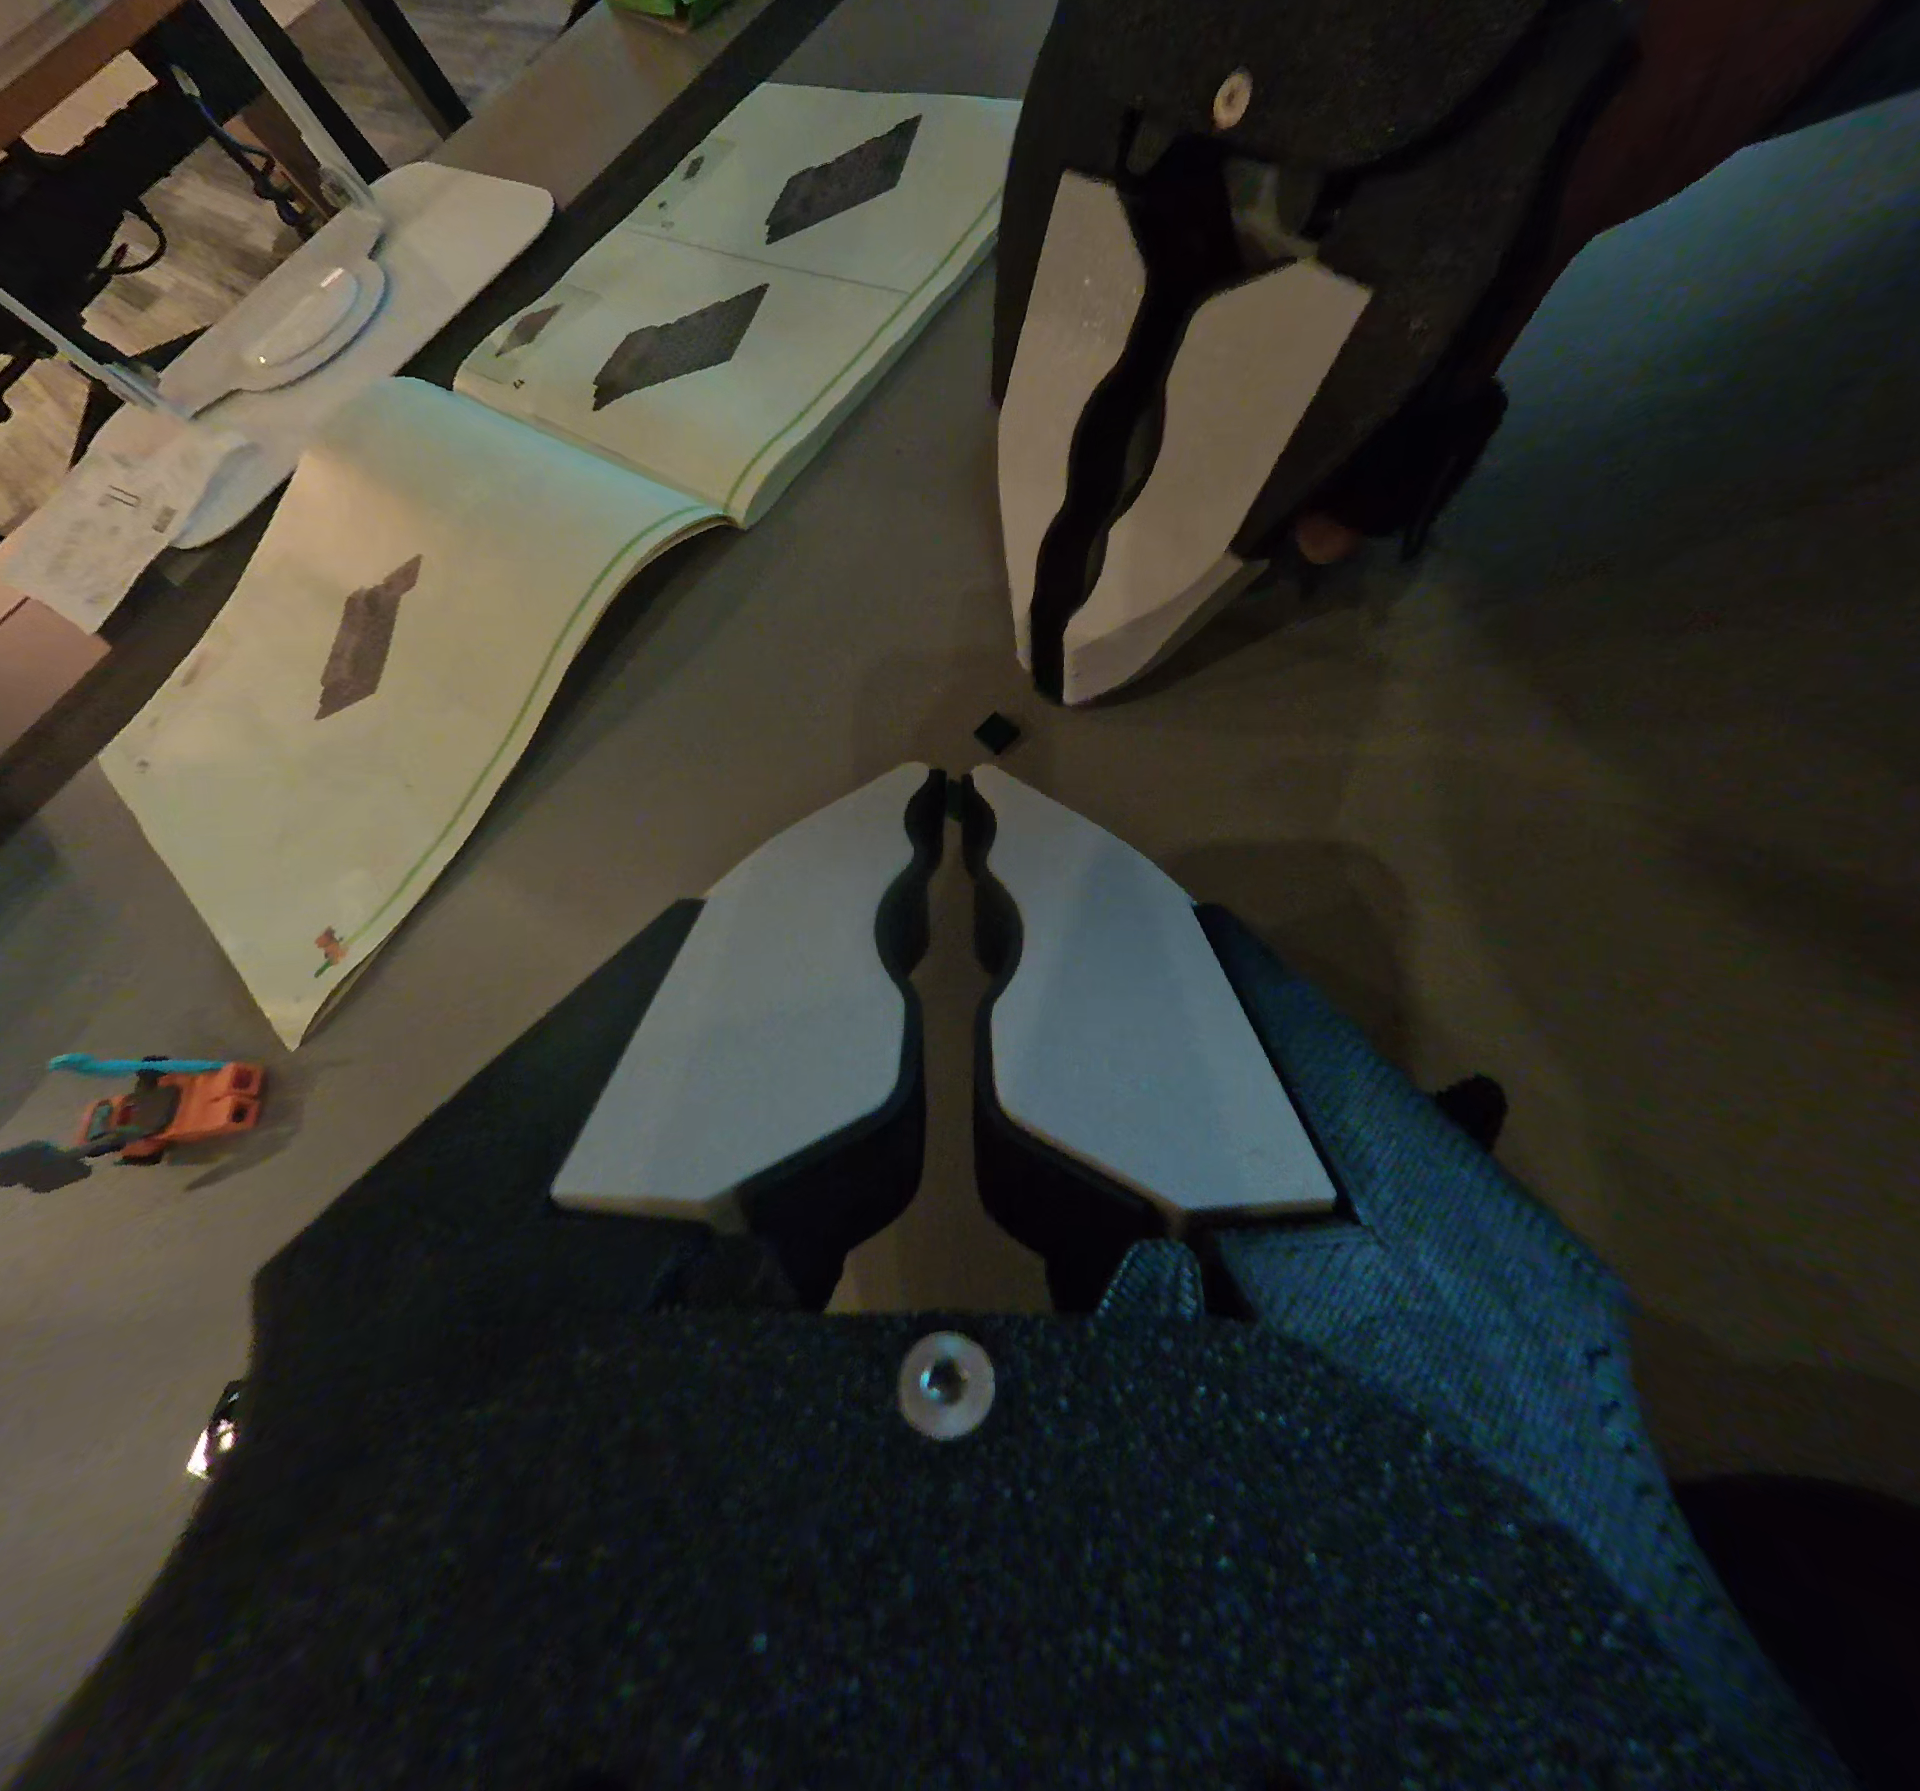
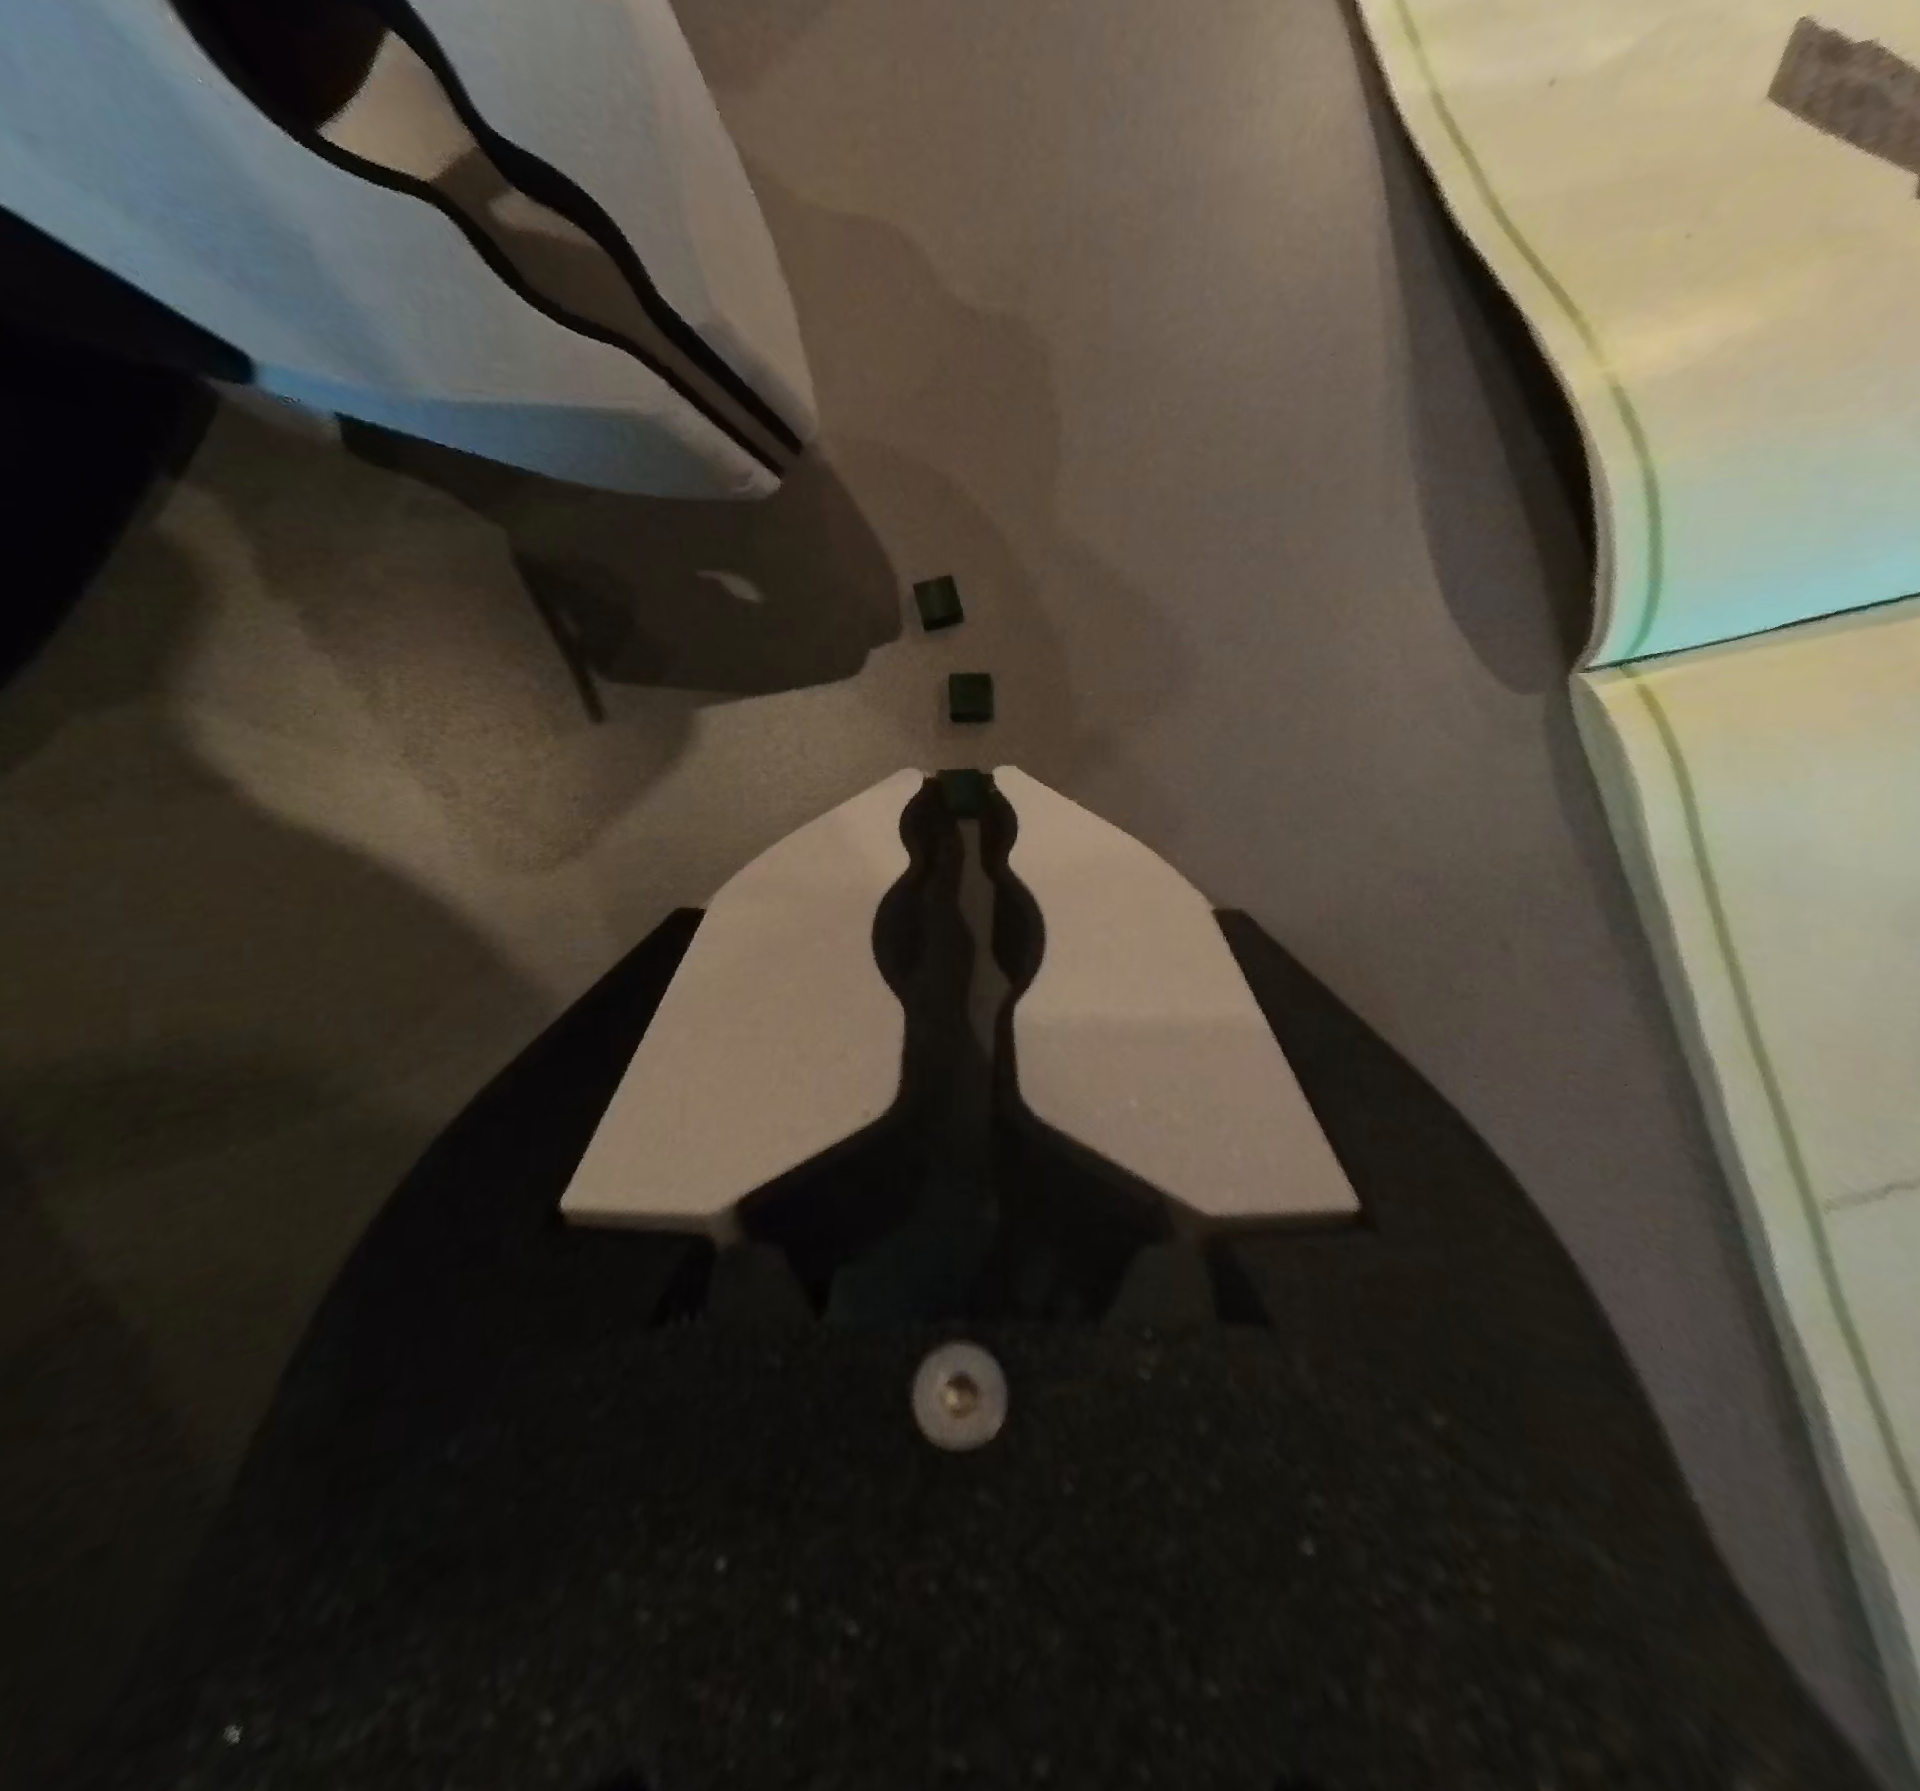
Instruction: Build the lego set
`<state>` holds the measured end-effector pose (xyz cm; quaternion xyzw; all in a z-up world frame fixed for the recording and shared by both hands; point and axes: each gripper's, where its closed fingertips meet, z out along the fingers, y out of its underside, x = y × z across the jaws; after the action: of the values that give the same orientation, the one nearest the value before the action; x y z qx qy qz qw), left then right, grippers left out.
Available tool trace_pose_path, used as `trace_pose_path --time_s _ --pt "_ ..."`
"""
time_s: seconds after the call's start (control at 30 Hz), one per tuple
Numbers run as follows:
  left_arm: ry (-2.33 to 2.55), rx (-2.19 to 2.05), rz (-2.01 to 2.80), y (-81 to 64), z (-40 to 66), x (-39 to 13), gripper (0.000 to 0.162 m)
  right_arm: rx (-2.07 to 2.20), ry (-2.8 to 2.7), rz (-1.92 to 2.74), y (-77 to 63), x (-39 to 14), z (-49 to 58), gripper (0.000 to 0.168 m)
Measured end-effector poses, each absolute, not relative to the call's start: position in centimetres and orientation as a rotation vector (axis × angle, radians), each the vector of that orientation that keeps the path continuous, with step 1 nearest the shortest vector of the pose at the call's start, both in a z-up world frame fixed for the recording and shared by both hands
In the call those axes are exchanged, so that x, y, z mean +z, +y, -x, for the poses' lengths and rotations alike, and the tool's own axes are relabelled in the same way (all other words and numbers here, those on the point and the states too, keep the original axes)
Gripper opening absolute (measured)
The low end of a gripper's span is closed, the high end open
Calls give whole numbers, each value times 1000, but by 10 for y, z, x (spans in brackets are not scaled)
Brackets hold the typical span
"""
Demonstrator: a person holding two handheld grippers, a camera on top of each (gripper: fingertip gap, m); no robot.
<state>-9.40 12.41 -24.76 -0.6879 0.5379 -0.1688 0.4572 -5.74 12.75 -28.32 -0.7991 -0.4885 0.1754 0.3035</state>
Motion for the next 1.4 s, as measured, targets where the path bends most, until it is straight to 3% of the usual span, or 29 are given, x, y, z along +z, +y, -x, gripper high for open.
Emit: trace_pose_path --time_s 0.03,0.37,1.4 --pt "1325 -416 1697 124 94 -248 2 466 -1288 2109 127 -280 55 7" --pt "1348 -441 1689 120 88 -251 2 443 -1107 2076 101 -245 -25 7" --pt "1408 -600 1730 94 60 -263 3 432 -895 2197 72 -281 -62 7"
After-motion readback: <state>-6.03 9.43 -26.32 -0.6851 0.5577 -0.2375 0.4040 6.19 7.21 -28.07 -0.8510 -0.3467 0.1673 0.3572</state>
